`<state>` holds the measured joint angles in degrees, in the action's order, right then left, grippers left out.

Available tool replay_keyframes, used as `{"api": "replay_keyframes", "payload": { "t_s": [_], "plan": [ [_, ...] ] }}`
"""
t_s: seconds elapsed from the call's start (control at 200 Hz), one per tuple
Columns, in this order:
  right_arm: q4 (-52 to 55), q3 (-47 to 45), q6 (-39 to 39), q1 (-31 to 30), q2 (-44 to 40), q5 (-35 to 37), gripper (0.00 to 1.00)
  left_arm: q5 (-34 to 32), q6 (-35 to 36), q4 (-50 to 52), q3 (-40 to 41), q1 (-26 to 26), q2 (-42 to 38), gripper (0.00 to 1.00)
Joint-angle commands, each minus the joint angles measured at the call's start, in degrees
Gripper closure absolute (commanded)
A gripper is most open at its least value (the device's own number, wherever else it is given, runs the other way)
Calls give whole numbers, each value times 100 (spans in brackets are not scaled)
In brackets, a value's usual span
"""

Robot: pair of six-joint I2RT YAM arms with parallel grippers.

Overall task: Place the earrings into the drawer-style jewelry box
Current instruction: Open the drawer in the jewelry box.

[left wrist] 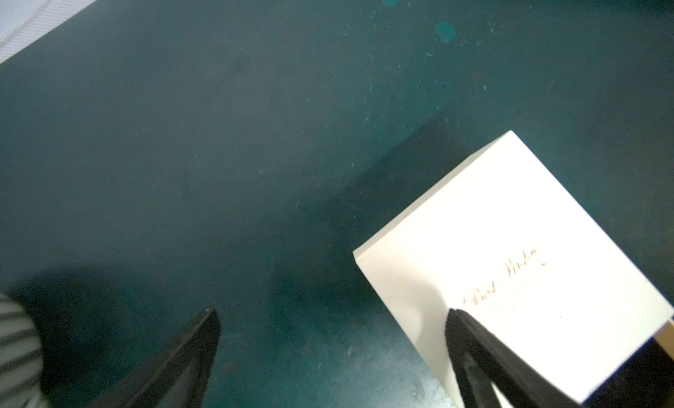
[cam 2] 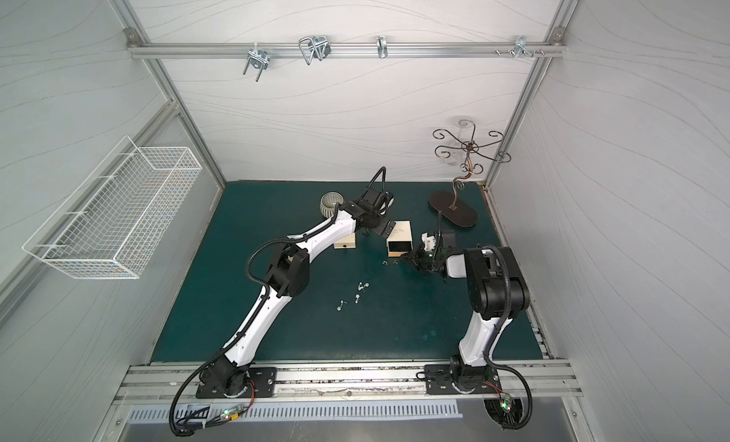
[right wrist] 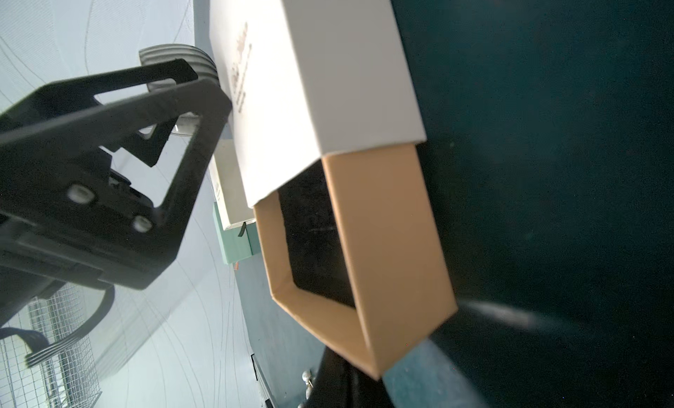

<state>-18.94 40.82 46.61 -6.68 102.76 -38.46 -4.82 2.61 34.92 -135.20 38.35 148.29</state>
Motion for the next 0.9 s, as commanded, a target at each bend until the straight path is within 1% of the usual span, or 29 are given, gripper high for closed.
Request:
{"api": "replay_keyframes", "payload": {
  "t_s": [0.0,0.345,0.505,0.62,0.715,0.83,0.895],
  "plan": [
    [262,-100,-73,29,-229,-140,100,-300,126,329,-94,-8,294,1],
    [324,-78,-129,36,-148,-113,100,-318,38,273,-159,-8,229,1],
    [556,14,-273,33,-247,-72,85,-252,11,246,-244,-6,119,1],
    [765,53,-409,28,-355,-19,70,-207,-9,228,-253,-5,-18,1],
    [917,66,-489,31,-460,21,60,-189,-11,238,-253,-11,-155,1],
    [1295,145,-730,34,-660,106,53,-178,-20,287,-214,-11,-386,1],
    [1555,179,-883,33,-803,197,51,-157,-19,294,-122,-8,-563,1]
  ]
}}
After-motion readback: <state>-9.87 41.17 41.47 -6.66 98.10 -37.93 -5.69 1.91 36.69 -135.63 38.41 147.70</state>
